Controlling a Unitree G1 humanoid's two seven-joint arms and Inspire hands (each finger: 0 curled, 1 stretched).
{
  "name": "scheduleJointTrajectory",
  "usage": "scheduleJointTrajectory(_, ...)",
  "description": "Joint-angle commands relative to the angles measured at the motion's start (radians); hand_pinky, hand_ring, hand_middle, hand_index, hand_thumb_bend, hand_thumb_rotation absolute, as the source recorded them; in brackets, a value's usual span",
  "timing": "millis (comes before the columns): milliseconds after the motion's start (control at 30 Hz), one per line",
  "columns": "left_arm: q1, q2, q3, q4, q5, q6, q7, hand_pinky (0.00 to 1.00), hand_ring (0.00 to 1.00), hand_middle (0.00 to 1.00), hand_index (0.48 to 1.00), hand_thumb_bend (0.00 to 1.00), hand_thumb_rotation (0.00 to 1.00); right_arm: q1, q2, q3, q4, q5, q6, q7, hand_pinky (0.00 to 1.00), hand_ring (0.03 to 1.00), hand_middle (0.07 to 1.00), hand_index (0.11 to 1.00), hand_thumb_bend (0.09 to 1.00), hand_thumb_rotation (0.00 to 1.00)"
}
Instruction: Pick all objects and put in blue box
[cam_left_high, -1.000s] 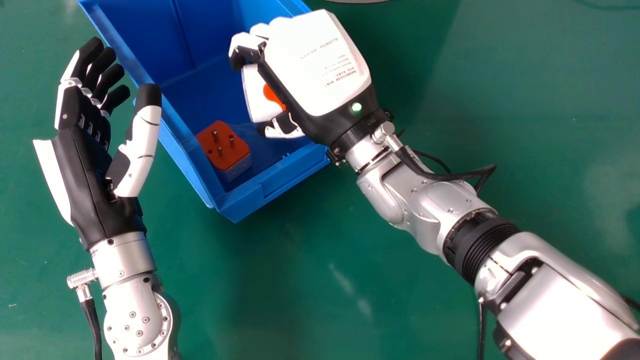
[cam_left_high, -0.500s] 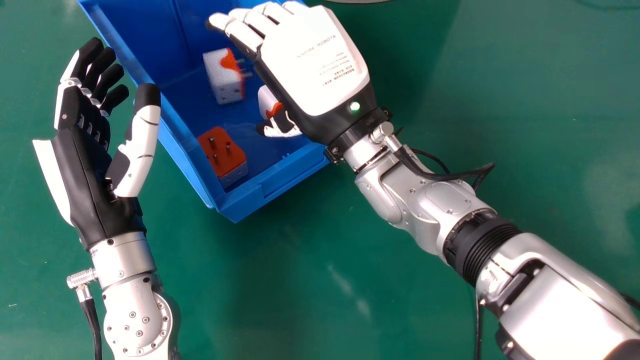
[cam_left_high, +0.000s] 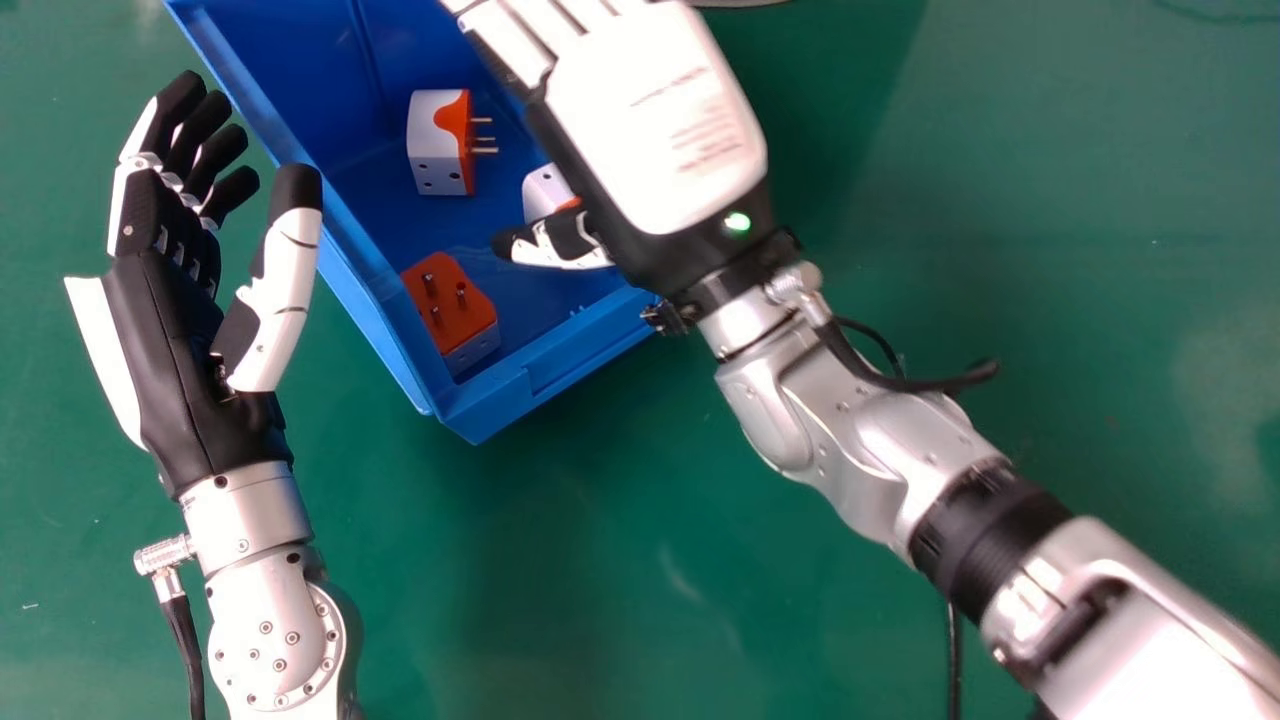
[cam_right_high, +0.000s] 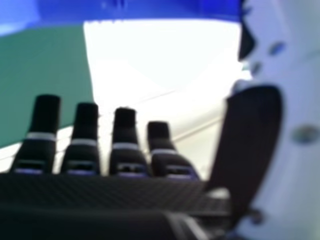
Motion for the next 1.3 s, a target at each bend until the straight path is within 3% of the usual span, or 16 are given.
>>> scheduleJointTrajectory(0,-0.009,0.002,-0.003,-0.015,0.005,-0.012,-0.001,0.76,0.79,0.82,0.806,0.65,0.45,0.044,-0.013,-0.040,-0.091,0.028,-0.016,-0.008,0.73,0.836,0.857,0.877,0.871,0.05)
scheduleJointTrajectory(133,-0.015,0.001,-0.005,-0.013,-0.004,-0.010,-0.006,0.76,0.79,0.82,0.806,0.66,0.45,0.126,-0.019,-0.072,-0.178,0.041,-0.040,-0.035,0.74,0.845,0.864,0.884,0.869,0.06)
scheduleJointTrajectory(333,-0.007,0.004,-0.005,-0.025,0.014,-0.006,0.003,0.76,0.79,0.82,0.806,0.66,0.45,0.225,0.003,-0.119,-0.221,0.067,-0.070,-0.084,0.75,0.854,0.869,0.894,0.838,0.11)
scheduleJointTrajectory(400,0.001,0.000,-0.006,-0.034,0.008,-0.005,-0.001,0.76,0.79,0.82,0.806,0.66,0.45,0.263,0.007,-0.136,-0.235,0.088,-0.089,-0.092,0.75,0.854,0.869,0.894,0.838,0.11)
scheduleJointTrajectory(467,0.009,-0.003,-0.009,-0.041,0.002,-0.005,-0.009,0.77,0.80,0.82,0.806,0.65,0.45,0.304,0.010,-0.152,-0.259,0.100,-0.099,-0.090,0.74,0.855,0.864,0.897,0.788,0.19)
scheduleJointTrajectory(633,0.020,-0.004,-0.013,-0.032,0.005,-0.020,-0.015,0.77,0.80,0.82,0.806,0.65,0.45,0.401,0.027,-0.191,-0.315,0.150,-0.157,-0.108,0.72,0.850,0.858,0.895,0.770,0.22)
scheduleJointTrajectory(767,0.028,-0.001,-0.013,-0.026,-0.003,-0.022,-0.022,0.78,0.80,0.82,0.801,0.65,0.44,0.470,0.049,-0.222,-0.353,0.176,-0.184,-0.124,0.75,0.856,0.869,0.888,0.739,0.26)
scheduleJointTrajectory(967,0.041,0.006,-0.008,-0.014,0.008,-0.033,-0.022,0.78,0.80,0.82,0.802,0.66,0.46,0.559,0.096,-0.275,-0.361,0.300,-0.290,-0.090,0.75,0.848,0.876,0.881,0.711,0.32)
scheduleJointTrajectory(1067,0.045,0.007,-0.006,-0.020,0.011,-0.035,-0.020,0.77,0.80,0.82,0.802,0.66,0.46,0.588,0.103,-0.290,-0.361,0.322,-0.329,-0.071,0.76,0.850,0.880,0.883,0.705,0.34)
scheduleJointTrajectory(1200,0.055,0.003,-0.007,-0.041,-0.007,-0.031,-0.032,0.78,0.79,0.82,0.798,0.67,0.48,0.622,0.114,-0.300,-0.376,0.339,-0.373,-0.048,0.78,0.862,0.888,0.902,0.680,0.42)
scheduleJointTrajectory(1267,0.064,0.000,-0.008,-0.056,-0.008,-0.029,-0.034,0.77,0.79,0.82,0.798,0.68,0.48,0.645,0.120,-0.307,-0.391,0.359,-0.386,-0.019,0.78,0.866,0.889,0.908,0.671,0.44)
